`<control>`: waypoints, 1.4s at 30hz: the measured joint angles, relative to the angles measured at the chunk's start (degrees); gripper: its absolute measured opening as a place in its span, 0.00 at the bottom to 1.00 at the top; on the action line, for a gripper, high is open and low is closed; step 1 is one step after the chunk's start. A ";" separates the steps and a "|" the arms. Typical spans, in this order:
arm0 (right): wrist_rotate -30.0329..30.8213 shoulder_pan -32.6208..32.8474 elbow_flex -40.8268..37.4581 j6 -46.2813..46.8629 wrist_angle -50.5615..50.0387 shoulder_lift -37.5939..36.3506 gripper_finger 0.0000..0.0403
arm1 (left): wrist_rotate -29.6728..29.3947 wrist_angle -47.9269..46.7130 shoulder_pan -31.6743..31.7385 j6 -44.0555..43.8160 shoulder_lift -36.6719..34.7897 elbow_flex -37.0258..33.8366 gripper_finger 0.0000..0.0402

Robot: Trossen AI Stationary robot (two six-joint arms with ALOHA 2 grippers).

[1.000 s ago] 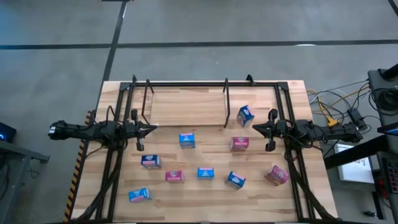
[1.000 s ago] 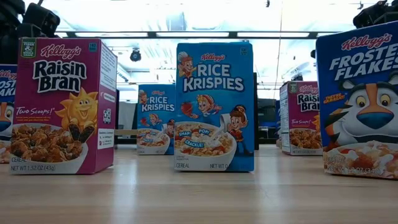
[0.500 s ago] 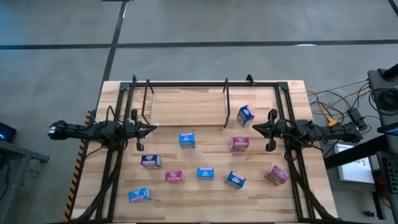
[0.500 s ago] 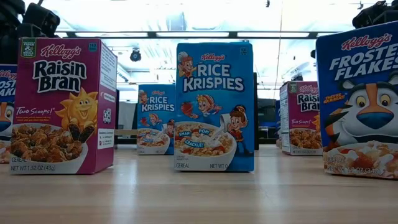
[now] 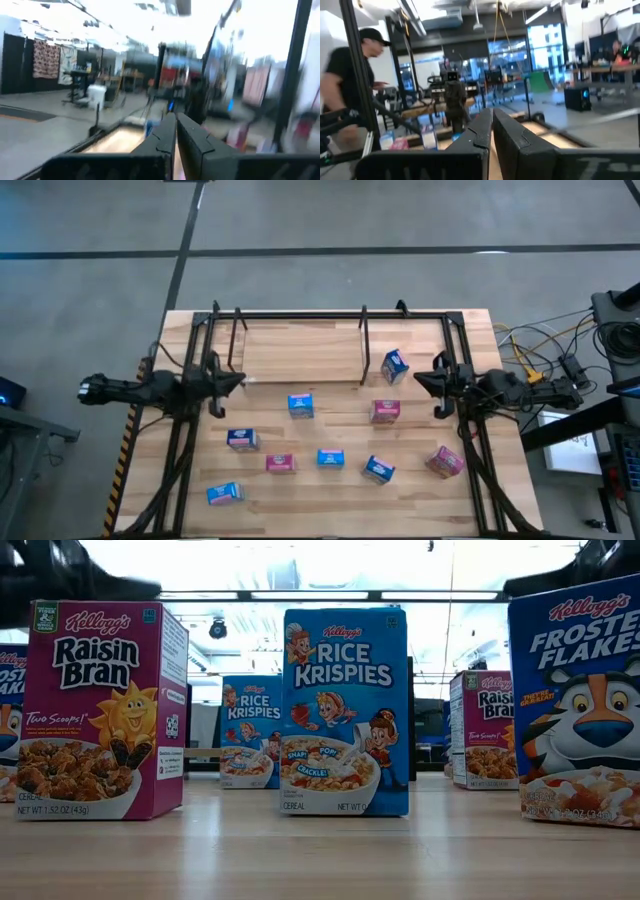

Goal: Stack cereal on shelf
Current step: Put the top light blue cereal box on the shelf

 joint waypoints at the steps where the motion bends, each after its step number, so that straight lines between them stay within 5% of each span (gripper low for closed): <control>1: 0.00 0.00 0.00 -0.79 0.97 0.00 0.02 | -0.02 2.31 0.00 -0.91 0.02 0.00 0.00; 10: 0.11 0.00 0.00 -8.01 10.61 1.34 0.02 | -0.35 17.35 -0.02 0.50 1.58 0.00 0.00; 21: 3.00 -0.04 3.79 -9.85 13.88 7.16 0.02 | 1.16 21.45 0.00 1.34 13.63 5.37 0.00; 34: 2.86 -0.04 11.59 -15.22 17.13 20.98 0.02 | 1.18 -9.27 -0.01 3.57 32.85 28.05 0.00; 42: 1.72 -0.03 13.00 -19.12 27.10 29.41 0.02 | 1.62 -14.45 -0.02 5.04 43.98 36.13 0.00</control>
